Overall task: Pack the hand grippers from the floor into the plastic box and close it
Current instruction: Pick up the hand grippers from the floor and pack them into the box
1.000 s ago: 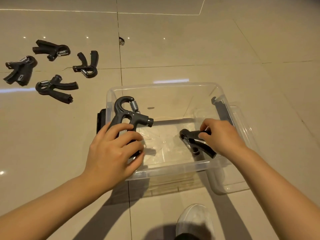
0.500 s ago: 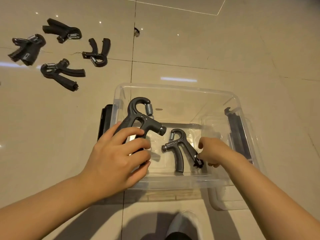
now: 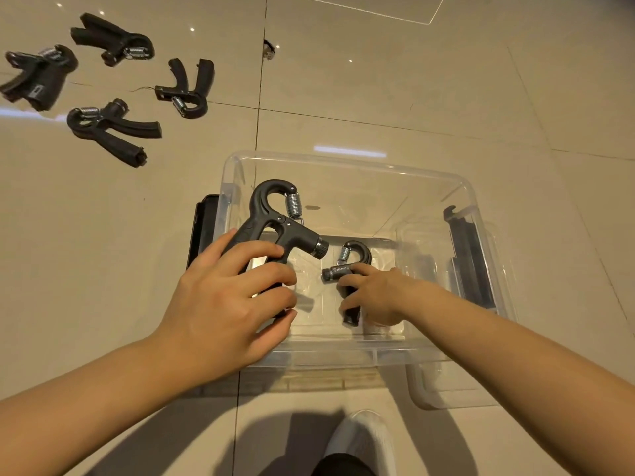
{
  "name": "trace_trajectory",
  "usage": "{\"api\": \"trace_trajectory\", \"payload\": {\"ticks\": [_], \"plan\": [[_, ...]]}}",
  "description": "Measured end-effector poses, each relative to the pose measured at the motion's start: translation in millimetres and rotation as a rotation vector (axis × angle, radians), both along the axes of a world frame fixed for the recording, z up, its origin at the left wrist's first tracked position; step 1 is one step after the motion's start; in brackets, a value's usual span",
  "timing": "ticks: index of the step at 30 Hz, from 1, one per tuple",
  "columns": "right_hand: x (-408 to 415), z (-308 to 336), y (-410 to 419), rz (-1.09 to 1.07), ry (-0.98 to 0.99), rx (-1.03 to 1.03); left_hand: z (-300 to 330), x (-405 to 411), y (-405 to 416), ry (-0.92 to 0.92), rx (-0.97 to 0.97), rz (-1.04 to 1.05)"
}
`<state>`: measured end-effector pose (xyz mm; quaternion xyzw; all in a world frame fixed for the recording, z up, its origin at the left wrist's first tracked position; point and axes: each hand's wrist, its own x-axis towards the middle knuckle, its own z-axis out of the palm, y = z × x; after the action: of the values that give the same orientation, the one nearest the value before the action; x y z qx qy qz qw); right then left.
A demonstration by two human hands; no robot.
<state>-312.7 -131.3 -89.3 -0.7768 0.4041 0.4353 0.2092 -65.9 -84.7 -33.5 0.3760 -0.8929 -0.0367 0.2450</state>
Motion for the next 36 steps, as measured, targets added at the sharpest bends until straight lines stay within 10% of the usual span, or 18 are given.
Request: {"api": "trace_trajectory", "payload": {"ticks": [20, 26, 36], "plan": [[-16, 5, -9, -0.277, 0.063, -0.004, -2, -1, 0, 0.022, 0.011, 0.017], [-15, 21, -16, -0.633, -0.506, -0.351, -3, -1, 0, 0.04, 0.016, 0.018], [-39, -7, -25, -0.158, -0.032, -0.253, -3, -4, 1, 0.022, 0.015, 0.028]]}}
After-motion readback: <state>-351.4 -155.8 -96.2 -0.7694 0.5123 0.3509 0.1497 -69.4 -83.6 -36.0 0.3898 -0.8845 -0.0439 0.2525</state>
